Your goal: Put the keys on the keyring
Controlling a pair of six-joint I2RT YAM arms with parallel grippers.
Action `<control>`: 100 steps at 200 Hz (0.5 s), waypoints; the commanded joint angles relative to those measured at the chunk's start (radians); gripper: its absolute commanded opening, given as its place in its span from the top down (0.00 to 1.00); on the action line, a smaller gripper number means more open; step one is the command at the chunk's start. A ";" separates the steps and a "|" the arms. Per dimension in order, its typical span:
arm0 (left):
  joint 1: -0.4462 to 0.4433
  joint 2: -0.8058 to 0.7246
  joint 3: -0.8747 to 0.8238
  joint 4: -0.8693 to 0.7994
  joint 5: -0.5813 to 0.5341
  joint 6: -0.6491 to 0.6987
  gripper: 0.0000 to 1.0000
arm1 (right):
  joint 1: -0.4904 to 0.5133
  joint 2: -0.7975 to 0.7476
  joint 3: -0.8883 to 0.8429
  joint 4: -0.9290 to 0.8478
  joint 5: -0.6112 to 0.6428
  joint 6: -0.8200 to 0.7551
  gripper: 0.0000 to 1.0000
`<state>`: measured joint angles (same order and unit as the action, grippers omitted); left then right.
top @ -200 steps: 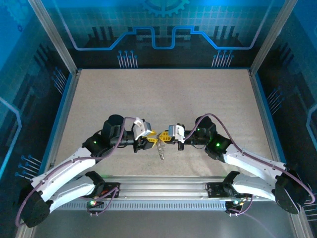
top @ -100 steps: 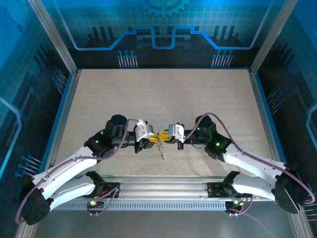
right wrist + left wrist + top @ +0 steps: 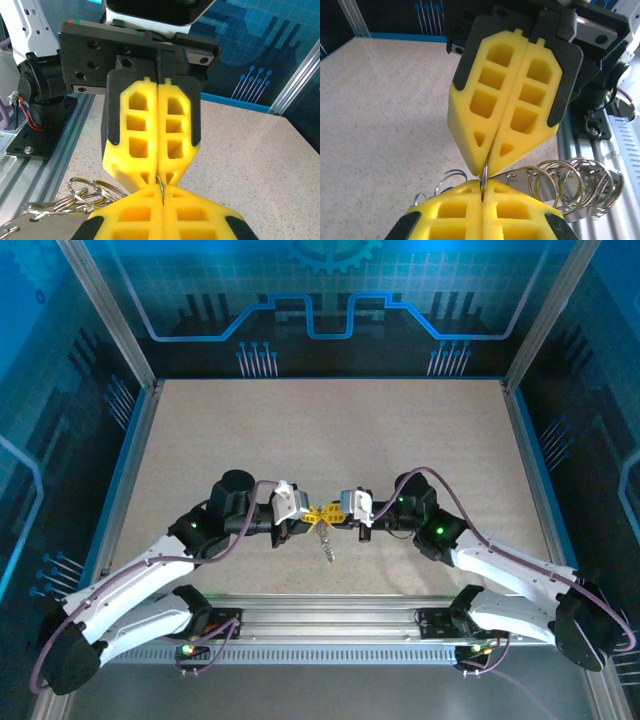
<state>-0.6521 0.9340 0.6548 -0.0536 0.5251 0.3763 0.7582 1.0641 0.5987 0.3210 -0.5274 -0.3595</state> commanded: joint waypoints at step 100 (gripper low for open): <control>-0.094 0.118 0.362 -0.556 -0.194 0.397 1.00 | -0.021 0.025 0.180 -0.442 0.072 -0.128 0.76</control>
<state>-0.7269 1.0180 0.9237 -0.4473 0.3771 0.6445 0.7567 1.0626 0.7330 0.0147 -0.4698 -0.4591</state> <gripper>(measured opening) 0.052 0.244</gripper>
